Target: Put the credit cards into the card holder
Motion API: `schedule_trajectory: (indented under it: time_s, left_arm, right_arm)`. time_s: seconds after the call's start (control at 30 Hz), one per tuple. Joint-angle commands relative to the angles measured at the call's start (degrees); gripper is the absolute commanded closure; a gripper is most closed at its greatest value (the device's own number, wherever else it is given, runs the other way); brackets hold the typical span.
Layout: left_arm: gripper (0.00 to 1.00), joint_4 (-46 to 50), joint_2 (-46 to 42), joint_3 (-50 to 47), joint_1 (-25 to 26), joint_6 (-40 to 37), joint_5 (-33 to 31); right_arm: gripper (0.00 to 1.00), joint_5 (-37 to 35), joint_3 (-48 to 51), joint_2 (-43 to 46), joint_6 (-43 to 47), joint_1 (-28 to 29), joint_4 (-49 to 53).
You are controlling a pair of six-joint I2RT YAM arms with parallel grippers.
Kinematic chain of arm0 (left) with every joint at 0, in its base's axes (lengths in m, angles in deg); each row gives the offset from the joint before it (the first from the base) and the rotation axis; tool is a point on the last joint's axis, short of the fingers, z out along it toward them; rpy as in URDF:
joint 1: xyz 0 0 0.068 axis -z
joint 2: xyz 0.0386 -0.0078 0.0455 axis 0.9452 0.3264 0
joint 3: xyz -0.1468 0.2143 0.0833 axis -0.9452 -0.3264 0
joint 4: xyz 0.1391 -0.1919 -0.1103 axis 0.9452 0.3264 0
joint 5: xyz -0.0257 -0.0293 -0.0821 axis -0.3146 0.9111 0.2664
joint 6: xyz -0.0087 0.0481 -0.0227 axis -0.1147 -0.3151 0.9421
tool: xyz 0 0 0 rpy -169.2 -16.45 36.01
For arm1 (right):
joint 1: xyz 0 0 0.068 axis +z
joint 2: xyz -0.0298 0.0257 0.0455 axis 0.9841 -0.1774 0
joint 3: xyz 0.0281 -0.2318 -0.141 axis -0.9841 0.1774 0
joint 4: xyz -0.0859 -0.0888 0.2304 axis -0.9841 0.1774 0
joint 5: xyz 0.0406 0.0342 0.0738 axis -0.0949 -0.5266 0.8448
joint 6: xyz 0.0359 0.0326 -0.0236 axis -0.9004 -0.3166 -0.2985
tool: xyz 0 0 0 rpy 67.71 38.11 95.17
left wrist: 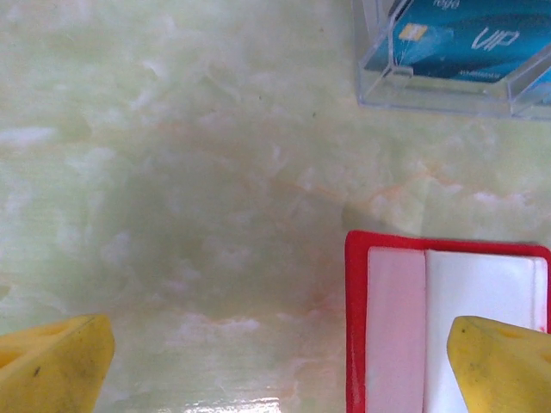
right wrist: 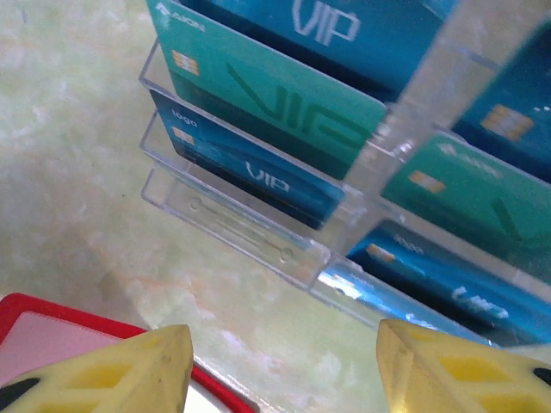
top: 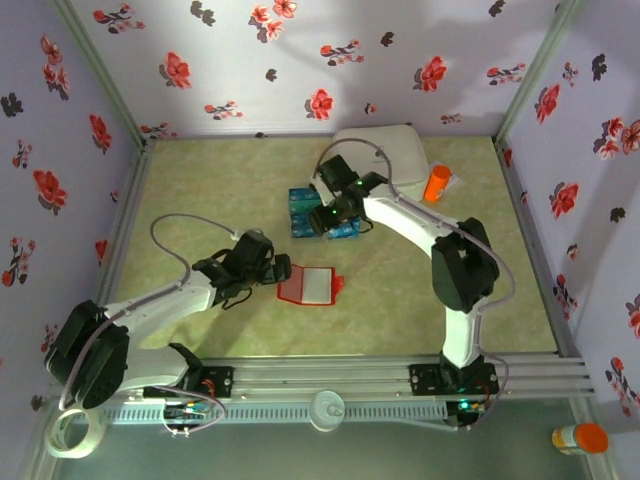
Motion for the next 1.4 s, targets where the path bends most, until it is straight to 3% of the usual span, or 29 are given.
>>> schedule_trajectory:
  time_s: [0.0,0.53,1.1,1.37]
  left_arm:
    - [0.0,-2.8,0.2,-2.0,-0.2,1.3,2.6]
    - [0.0,-7.6,5.1,-7.4,-0.1,2.2,3.0]
    - [0.0,-8.6,6.3,-8.3,-0.3,2.1,2.7]
    - [0.0,-8.8,6.5,-8.1,-0.3,2.1,2.7]
  right_arm:
    - [0.42,-1.7,-5.5,-3.5,6.4,2.0,6.4]
    - [0.44,-11.6,-19.3,-15.8,14.8,6.3,13.0]
    - [0.48,-14.6,-21.1,-20.0,17.4,8.0,11.6]
    - [0.56,-14.4,-20.4,-20.0,18.1,8.2,12.0]
